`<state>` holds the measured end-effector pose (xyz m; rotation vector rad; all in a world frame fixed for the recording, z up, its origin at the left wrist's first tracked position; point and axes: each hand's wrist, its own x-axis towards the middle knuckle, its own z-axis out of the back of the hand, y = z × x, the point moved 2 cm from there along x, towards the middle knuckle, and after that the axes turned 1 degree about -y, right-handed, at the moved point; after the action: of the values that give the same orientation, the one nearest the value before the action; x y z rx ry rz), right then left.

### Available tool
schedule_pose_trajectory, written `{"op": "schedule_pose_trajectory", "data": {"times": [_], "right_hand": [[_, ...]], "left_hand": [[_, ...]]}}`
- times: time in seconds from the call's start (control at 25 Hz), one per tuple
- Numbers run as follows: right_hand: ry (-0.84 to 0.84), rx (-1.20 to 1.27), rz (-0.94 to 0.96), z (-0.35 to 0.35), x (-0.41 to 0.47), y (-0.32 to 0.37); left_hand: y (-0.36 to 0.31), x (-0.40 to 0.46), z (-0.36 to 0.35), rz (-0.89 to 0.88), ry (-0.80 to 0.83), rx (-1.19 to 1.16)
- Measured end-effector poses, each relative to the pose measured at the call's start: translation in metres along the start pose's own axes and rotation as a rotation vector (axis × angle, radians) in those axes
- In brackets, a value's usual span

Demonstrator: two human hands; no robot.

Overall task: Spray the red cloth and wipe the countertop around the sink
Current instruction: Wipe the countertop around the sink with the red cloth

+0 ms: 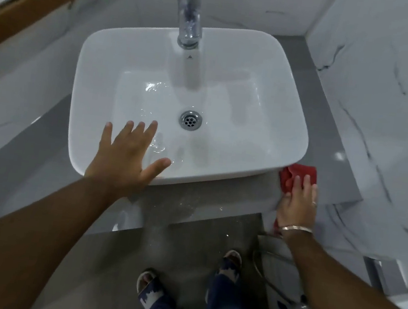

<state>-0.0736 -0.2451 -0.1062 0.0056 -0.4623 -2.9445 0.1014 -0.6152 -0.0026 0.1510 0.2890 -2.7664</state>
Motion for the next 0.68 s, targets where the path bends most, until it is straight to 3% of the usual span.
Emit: {"op": "schedule_pose_trajectory", "data": {"times": [0.08, 0.2, 0.28, 0.36, 0.4, 0.48, 0.56, 0.6, 0.68], "right_hand": [[-0.065, 0.066, -0.041, -0.024, -0.045, 0.059], [0.129, 0.044, 0.308, -0.066, -0.129, 0.158], [0.277, -0.006, 0.572, -0.069, -0.129, 0.159], [0.245, -0.143, 0.722, -0.048, -0.087, 0.116], [0.213, -0.208, 0.663, -0.037, -0.062, 0.086], [0.181, -0.217, 0.3, -0.011, -0.011, 0.023], [0.102, -0.128, 0.021, 0.002, -0.001, 0.013], [0.071, -0.115, -0.019, -0.005, -0.015, 0.033], [0.116, -0.095, 0.188, -0.028, -0.066, 0.102]], "left_hand": [[-0.004, 0.002, 0.001, -0.002, -0.039, -0.007], [-0.001, 0.001, 0.002, 0.014, -0.044, -0.047], [-0.001, -0.001, 0.002, 0.018, -0.035, -0.07], [-0.001, -0.001, 0.003, 0.02, -0.029, -0.066], [-0.001, 0.0, 0.003, 0.024, -0.029, -0.06], [-0.002, 0.0, 0.003, 0.029, -0.033, -0.043], [-0.003, 0.0, 0.002, 0.031, -0.041, -0.024], [-0.004, 0.0, 0.002, 0.033, -0.036, -0.016], [-0.004, -0.001, 0.004, 0.044, -0.026, -0.01]]}}
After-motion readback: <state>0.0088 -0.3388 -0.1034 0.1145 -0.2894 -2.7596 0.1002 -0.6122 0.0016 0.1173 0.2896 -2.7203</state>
